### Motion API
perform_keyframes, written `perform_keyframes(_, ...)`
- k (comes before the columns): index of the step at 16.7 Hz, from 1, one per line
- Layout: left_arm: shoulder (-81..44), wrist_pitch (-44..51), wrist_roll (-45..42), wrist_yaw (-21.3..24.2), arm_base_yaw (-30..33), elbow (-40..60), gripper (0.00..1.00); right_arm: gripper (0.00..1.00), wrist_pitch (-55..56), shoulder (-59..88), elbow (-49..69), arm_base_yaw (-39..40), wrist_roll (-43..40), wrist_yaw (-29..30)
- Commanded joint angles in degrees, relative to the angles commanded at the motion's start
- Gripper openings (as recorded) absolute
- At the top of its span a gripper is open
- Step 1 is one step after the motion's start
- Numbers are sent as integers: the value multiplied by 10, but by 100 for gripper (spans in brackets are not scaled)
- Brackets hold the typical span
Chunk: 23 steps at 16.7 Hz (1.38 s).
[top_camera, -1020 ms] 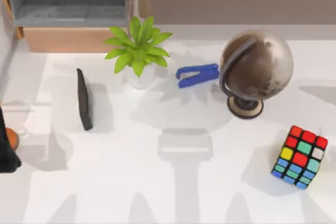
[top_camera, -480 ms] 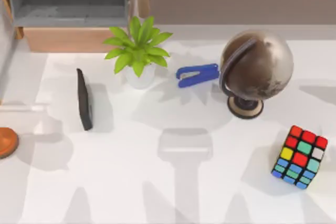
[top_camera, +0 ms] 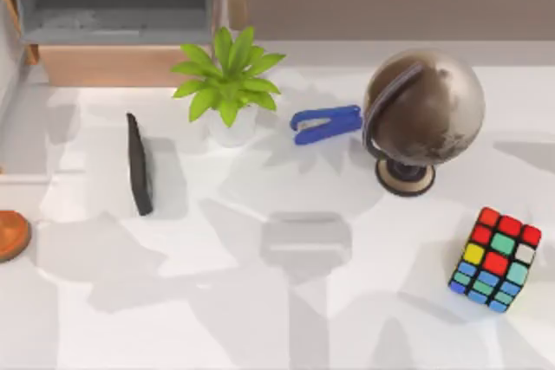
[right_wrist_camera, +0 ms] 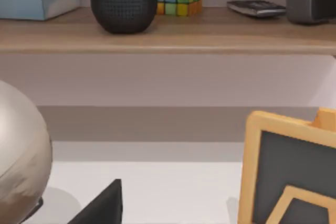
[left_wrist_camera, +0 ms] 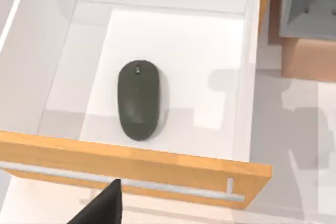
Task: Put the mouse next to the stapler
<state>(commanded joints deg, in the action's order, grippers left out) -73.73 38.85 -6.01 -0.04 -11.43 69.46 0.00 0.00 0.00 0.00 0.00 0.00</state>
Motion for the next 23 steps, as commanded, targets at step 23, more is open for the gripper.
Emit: perform_keyframes(23, -761, 382, -48, 13, -72, 731, 100, 100, 0, 0, 0, 0, 0, 0)
